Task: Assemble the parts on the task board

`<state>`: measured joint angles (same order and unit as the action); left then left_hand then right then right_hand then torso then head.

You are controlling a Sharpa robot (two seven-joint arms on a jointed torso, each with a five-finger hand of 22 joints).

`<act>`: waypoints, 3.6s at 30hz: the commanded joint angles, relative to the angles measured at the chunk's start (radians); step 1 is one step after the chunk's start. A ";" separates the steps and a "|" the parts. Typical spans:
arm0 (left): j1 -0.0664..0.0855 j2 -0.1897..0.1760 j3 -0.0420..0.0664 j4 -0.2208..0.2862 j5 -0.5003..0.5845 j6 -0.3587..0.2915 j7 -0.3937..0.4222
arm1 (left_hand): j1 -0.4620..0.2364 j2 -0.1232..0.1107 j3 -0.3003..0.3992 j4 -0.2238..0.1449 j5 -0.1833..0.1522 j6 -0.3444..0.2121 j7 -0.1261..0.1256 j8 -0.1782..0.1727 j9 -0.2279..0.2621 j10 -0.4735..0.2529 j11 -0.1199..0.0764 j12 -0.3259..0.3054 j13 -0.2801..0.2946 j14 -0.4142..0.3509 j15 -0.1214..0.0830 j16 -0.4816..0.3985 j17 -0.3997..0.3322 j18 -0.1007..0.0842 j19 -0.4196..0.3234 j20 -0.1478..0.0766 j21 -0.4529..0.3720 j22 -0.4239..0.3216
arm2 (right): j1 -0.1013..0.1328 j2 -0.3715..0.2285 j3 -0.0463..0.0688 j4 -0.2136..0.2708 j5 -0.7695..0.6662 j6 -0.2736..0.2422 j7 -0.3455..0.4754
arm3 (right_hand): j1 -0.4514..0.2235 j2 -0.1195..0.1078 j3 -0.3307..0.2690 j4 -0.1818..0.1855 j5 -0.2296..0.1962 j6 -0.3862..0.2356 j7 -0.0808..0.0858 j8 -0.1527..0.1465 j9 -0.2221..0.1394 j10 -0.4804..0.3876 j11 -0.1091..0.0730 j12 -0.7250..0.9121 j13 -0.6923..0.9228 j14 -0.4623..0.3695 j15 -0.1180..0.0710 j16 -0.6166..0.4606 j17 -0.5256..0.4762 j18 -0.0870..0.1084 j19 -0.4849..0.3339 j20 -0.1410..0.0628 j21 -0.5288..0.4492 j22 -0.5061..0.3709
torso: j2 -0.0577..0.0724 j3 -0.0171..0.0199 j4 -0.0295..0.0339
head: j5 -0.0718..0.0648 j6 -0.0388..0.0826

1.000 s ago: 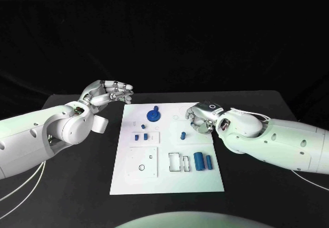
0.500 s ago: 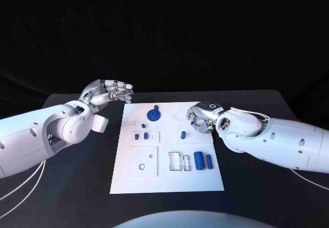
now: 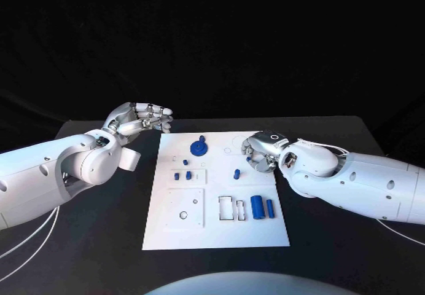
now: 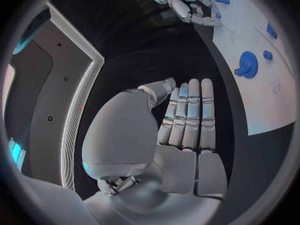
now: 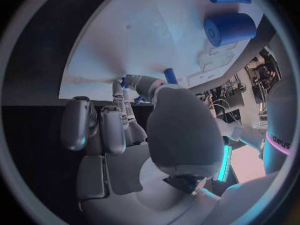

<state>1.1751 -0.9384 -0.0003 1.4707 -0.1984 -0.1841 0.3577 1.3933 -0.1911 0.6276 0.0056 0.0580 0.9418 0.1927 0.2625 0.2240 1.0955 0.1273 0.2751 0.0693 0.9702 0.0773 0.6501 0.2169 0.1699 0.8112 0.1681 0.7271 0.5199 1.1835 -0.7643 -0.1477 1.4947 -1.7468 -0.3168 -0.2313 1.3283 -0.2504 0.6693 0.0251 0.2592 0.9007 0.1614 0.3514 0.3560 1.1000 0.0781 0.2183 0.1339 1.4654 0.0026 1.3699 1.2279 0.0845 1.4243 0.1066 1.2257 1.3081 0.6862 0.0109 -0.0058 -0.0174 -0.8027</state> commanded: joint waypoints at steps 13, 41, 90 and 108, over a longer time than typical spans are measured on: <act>0.001 0.001 0.001 0.002 -0.002 0.016 0.001 | -0.010 0.002 -0.006 -0.002 -0.004 -0.006 0.005 -0.004 -0.002 -0.003 0.007 -0.005 0.002 0.000 0.004 -0.004 0.002 0.008 -0.003 0.006 -0.005 -0.001 | -0.026 0.012 -0.006 -0.003 -0.039 0.060 -0.048 | 0.017 0.042 0.062 -0.004 0.005 0.181 -0.047 0.021 0.030 0.123 -0.030 0.035 0.021 0.029 -0.030 -0.007 -0.008 -0.022 0.026 -0.029 0.053 0.151 | 0.000 0.0006 -0.0005 | 0.002 -0.003; 0.001 -0.005 0.000 0.007 -0.004 0.027 -0.014 | -0.019 0.000 -0.016 0.002 -0.004 -0.033 0.018 -0.019 -0.010 -0.024 0.019 -0.022 0.004 -0.019 0.015 -0.014 0.019 0.008 -0.004 0.016 -0.037 -0.019 | -0.029 0.016 -0.006 0.010 -0.074 0.046 -0.061 | -0.015 -0.011 0.044 0.010 0.003 0.105 -0.013 -0.032 0.016 0.037 0.005 -0.020 0.004 0.025 -0.003 -0.018 -0.023 -0.017 0.011 -0.009 0.015 0.143 | 0.000 -0.0006 0.0005 | 0.000 -0.007; 0.001 -0.012 0.000 0.014 -0.004 0.031 -0.026 | -0.016 0.001 -0.017 0.000 -0.004 -0.035 0.019 -0.020 -0.011 -0.028 0.020 -0.022 0.005 -0.024 0.016 -0.014 0.022 0.008 -0.004 0.018 -0.043 -0.022 | -0.033 0.014 -0.005 0.031 -0.113 -0.009 -0.128 | 0.016 0.039 0.045 0.004 0.001 0.170 -0.041 -0.005 0.020 0.125 -0.026 0.019 0.017 0.029 -0.027 -0.014 -0.024 -0.027 0.039 -0.025 0.073 0.170 | -0.001 -0.0004 -0.0003 | -0.007 -0.005; 0.000 -0.011 0.000 0.010 -0.005 0.033 -0.030 | -0.016 0.000 -0.018 -0.001 -0.003 -0.038 0.021 -0.021 -0.012 -0.031 0.021 -0.023 0.005 -0.027 0.017 -0.014 0.024 0.008 -0.004 0.019 -0.046 -0.024 | -0.017 -0.029 0.001 0.081 -0.112 -0.072 -0.128 | 0.016 0.036 0.043 0.002 0.001 0.172 -0.042 -0.004 0.020 0.126 -0.027 0.020 0.017 0.029 -0.028 -0.014 -0.025 -0.029 0.042 -0.026 0.080 0.173 | 0.000 0.0005 -0.0003 | -0.002 -0.002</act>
<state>1.1748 -0.9509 -0.0009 1.4795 -0.2009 -0.1670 0.3260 1.3855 -0.1910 0.6166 0.0055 0.0580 0.9109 0.2156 0.2478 0.2133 1.0738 0.1488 0.2578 0.0726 0.9517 0.0947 0.6424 0.2407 0.1700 0.8078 0.1788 0.6844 0.4962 1.1653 -0.7881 -0.1476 1.5664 -1.8533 -0.3676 -0.3538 1.3449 -0.2157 0.7144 0.0291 0.2569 1.0695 0.1203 0.3439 0.3743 1.1866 0.0806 0.2341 0.1506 1.4632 -0.0182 1.3577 1.2028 0.0690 1.4574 0.0805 1.2994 1.3079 0.6856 0.0109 -0.0058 -0.0215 -0.8048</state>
